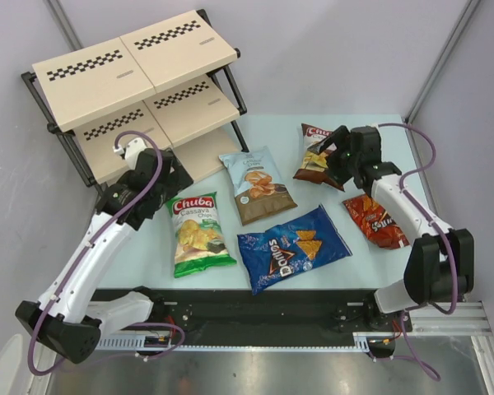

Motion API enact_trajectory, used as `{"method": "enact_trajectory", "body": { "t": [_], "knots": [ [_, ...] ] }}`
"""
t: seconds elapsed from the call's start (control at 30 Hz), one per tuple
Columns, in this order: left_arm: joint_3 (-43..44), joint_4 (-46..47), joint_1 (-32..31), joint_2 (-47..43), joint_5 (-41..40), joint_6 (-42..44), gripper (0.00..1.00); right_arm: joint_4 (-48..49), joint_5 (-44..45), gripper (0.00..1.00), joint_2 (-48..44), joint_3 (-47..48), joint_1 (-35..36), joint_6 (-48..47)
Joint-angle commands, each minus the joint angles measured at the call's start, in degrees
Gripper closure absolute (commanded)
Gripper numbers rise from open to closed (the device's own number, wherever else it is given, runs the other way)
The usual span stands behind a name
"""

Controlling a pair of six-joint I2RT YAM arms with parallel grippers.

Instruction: Place and organize the chips bags onto the shelf

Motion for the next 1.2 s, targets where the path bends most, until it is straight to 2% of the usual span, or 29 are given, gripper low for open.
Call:
{"method": "enact_trajectory", "body": {
  "t": [0.0,0.03,0.07,0.1,0.13,0.17,0.23,0.3,0.33,0.4,0.43,0.47,0.53,0.67,0.87,1.1,1.17],
  "knots": [
    [-0.98,4.47,0.39,-4.04,0.67,3.16,0.00,-8.92,6.29,0.00,4.93,9.60,0.27,-5.83],
    [-1.42,6.05,0.39,-4.92,0.85,4.56,0.00,-13.29,7.43,0.00,10.26,20.50,1.58,-8.31],
    [-2.03,7.20,0.39,-5.72,1.55,5.97,0.00,-23.51,13.88,0.00,14.23,27.13,2.90,-10.86],
    [-1.86,7.99,0.47,-7.29,3.30,7.72,0.00,-26.75,15.78,0.00,17.84,33.46,4.21,-18.81],
    [-1.60,8.43,0.48,-8.00,4.10,10.09,0.00,-29.48,19.80,0.00,24.66,46.49,7.27,-21.93],
    [-1.25,8.53,0.48,-8.36,4.28,10.55,0.00,-33.42,21.32,0.00,27.34,51.41,8.35,-25.53],
    [-0.98,7.04,0.56,-9.68,2.71,9.77,0.00,-34.60,22.30,0.00,32.26,58.46,9.41,-30.73],
    [-0.45,4.84,0.83,-10.29,1.56,9.15,0.00,-28.48,18.63,0.00,32.38,57.80,8.54,-32.85],
    [-0.45,4.49,0.91,-11.08,1.38,9.06,0.00,-20.88,12.34,0.00,30.98,55.52,7.14,-35.82],
    [-0.28,4.22,0.92,-12.05,1.82,9.23,0.01,-14.16,7.56,0.00,29.31,48.75,5.55,-36.81],
    [-0.10,4.13,0.92,-12.84,1.82,9.32,0.00,-10.64,1.53,0.00,28.60,46.47,4.59,-36.73],
    [0.07,4.05,1.00,-13.28,1.82,9.41,0.00,-4.78,0.08,0.03,27.55,43.75,3.45,-36.21],
    [0.42,3.69,1.09,-13.63,1.47,9.41,0.00,-0.34,-1.51,0.06,27.45,43.46,3.17,-35.68],
    [0.69,3.87,1.18,-13.20,1.90,10.11,0.00,0.12,-7.40,0.07,33.23,50.56,5.44,-35.76],
    [0.43,4.22,1.35,-11.70,4.02,11.52,0.00,-1.82,-4.86,0.08,43.00,64.54,11.60,-41.28],
    [1.65,2.73,1.71,-9.69,6.20,13.79,0.00,5.11,-7.13,0.09,49.93,69.03,12.75,-39.81],
    [2.18,2.55,1.71,-8.63,7.53,15.03,0.00,4.52,-7.06,0.10,52.40,72.70,13.28,-39.98]
  ]
}}
